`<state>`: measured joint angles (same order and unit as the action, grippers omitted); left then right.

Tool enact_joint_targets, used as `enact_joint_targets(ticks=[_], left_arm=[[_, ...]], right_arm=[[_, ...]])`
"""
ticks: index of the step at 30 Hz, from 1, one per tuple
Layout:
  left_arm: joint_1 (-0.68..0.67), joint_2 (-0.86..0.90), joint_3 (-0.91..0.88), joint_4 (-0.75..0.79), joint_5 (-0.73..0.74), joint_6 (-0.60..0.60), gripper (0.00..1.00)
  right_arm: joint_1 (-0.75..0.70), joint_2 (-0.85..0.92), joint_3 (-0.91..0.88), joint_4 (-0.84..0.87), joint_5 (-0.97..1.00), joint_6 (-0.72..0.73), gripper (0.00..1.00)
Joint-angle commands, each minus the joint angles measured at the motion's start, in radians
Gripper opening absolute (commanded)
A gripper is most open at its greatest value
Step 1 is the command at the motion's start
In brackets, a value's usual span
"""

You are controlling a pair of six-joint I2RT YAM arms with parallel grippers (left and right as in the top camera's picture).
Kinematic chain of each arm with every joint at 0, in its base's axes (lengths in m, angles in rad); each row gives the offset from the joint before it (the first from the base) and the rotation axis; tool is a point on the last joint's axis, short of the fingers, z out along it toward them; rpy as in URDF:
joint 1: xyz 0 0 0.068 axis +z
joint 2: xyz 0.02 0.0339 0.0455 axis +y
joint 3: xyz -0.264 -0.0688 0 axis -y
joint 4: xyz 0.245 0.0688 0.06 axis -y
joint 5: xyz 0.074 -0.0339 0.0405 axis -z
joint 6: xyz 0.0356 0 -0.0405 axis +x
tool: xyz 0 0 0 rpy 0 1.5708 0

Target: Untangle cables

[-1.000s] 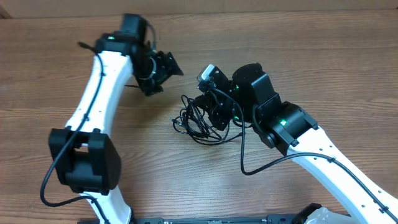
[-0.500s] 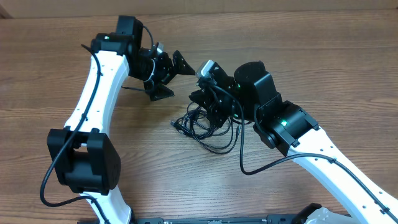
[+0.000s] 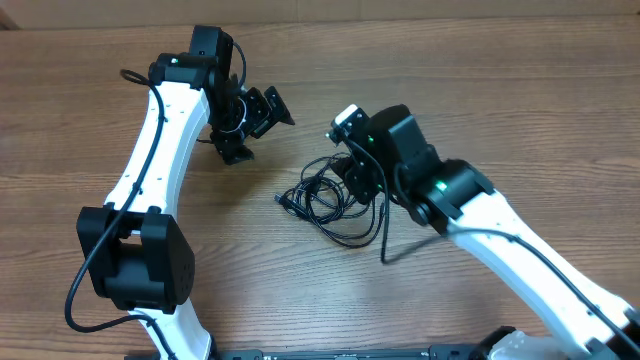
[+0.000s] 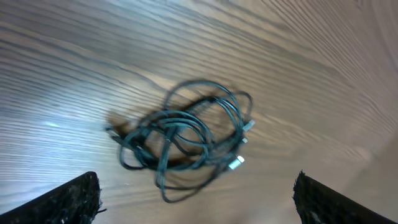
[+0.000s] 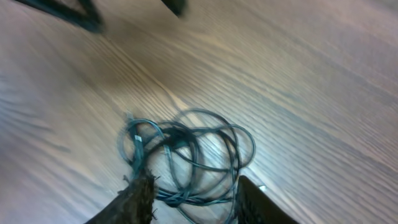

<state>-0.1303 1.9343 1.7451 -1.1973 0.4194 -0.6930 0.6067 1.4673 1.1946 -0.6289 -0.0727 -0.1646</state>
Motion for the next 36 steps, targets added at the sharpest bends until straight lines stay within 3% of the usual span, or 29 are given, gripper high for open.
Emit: enact_joint_targets(ticks=[1, 10, 19, 36], left_arm=[[0.004, 0.008, -0.009, -0.001, -0.111, -0.029, 1.0], [0.005, 0.008, -0.009, 0.0, -0.141, -0.028, 1.0], [0.005, 0.008, -0.009, 0.0, -0.14, -0.028, 1.0], [0.006, 0.008, -0.009, 0.0, -0.14, -0.028, 1.0]], right_arm=[[-0.032, 0.093, 0.003, 0.029, 0.037, -0.006, 0.44], [-0.128, 0.213, 0.003, 0.131, -0.021, -0.104, 0.58], [-0.267, 0.311, 0.003, 0.204, -0.15, -0.107, 0.61], [-0.266, 0.427, 0.003, 0.273, -0.15, -0.159, 0.67]])
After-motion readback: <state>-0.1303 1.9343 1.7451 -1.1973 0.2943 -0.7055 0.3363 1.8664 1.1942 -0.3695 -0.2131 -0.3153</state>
